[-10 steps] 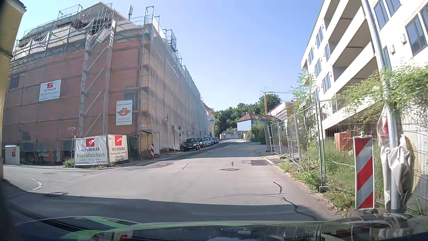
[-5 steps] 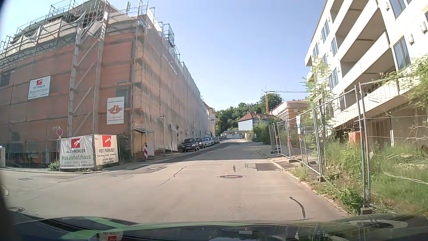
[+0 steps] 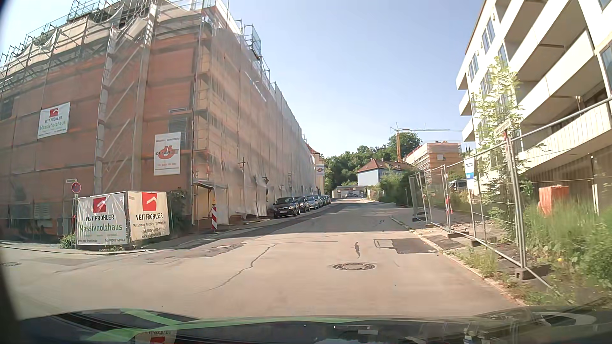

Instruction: Follow the waypoints while adhering to traffic rules and regulations

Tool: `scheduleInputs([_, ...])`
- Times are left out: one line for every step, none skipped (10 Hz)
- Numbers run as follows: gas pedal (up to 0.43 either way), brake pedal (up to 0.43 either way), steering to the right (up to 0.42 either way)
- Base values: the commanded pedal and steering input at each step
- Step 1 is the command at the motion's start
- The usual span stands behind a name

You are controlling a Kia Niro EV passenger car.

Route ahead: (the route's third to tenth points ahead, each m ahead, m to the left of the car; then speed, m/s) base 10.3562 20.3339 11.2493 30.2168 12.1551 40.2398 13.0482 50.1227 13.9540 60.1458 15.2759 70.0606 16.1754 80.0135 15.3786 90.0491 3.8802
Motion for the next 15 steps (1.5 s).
scheduleInputs([0.079, 0.000, -0.156])
scheduleInputs([0.008, 0.000, -0.142])
scheduleInputs([0.000, 0.000, -0.158])
scheduleInputs([0.000, 0.000, -0.189])
scheduleInputs([0.000, 0.000, -0.238])
scheduleInputs([0.000, 0.000, -0.277])
scheduleInputs([0.000, 0.000, -0.326])
scheduleInputs([0.000, 0.000, -0.361])
scheduleInputs([0.000, 0.000, -0.398])
scheduleInputs([0.000, 0.000, -0.427])
scheduleInputs([0.020, 0.000, -0.467])
scheduleInputs([0.028, 0.000, -0.491])
scheduleInputs([0.039, 0.000, -0.500])
scheduleInputs([0.059, 0.000, -0.511])
scheduleInputs([0.087, 0.000, -0.516])
